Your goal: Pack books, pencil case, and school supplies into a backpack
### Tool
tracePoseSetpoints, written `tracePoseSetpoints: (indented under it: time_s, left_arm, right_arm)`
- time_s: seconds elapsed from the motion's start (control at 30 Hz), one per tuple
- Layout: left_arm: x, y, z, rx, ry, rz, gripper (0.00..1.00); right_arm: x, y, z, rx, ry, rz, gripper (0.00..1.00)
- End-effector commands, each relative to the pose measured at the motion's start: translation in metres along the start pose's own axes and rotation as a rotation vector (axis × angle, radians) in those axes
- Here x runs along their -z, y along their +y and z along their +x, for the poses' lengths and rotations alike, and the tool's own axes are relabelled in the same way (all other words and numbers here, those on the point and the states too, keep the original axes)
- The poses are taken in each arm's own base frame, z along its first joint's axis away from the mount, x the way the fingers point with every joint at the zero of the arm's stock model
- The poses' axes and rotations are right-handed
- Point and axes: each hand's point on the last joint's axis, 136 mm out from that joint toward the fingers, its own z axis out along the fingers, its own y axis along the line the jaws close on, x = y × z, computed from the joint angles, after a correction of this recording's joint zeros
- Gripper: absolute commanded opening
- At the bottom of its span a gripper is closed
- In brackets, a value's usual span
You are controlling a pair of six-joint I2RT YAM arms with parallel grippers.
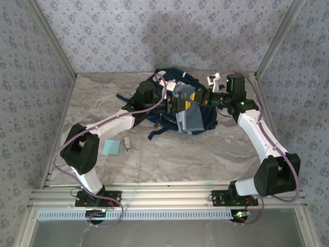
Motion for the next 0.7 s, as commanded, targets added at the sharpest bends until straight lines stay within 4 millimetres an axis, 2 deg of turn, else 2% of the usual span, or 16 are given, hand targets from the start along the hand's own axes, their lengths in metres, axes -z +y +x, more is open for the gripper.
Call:
tracePoseSetpoints:
  time_s: [0.0, 0.07, 0.17, 0.27, 0.37, 0.47, 0.5, 0.6, 0.67]
  left_arm:
    - [0.001, -0.017, -0.002, -0.035, 0.006, 0.059, 0.62]
    - [0.002, -0.014, 0.001, -0.021, 0.016, 0.050, 0.56]
    - [0.001, -0.009, 0.005, 0.004, 0.024, 0.036, 0.41]
    - [0.000, -0.005, 0.005, 0.018, 0.023, 0.020, 0.34]
    - [0.000, -0.002, 0.004, 0.029, 0.022, 0.003, 0.21]
    - [-0.001, -0.002, 0.002, 0.034, 0.018, -0.007, 0.22]
    - [0.000, -0.001, 0.001, 0.037, 0.015, -0.012, 0.22]
    - [0.000, 0.002, -0.003, 0.056, 0.008, -0.032, 0.17]
    - [0.001, 0.004, -0.006, 0.074, 0.001, -0.038, 0.16]
  right_arm:
    - [-0.007, -0.012, 0.004, -0.033, 0.014, -0.003, 0.00]
    - [-0.008, -0.016, 0.003, -0.039, 0.012, 0.002, 0.00]
    - [-0.009, -0.019, 0.001, -0.040, 0.012, 0.007, 0.00]
    - [-0.009, -0.022, 0.002, -0.042, 0.017, 0.014, 0.00]
    - [-0.010, -0.022, 0.003, -0.042, 0.022, 0.014, 0.00]
    - [-0.009, -0.021, 0.004, -0.037, 0.026, 0.013, 0.00]
    - [-0.008, -0.022, 0.004, -0.037, 0.028, 0.016, 0.06]
    - [-0.003, -0.025, 0.003, -0.032, 0.019, 0.036, 0.42]
    - [0.004, -0.028, 0.001, -0.027, 0.009, 0.041, 0.80]
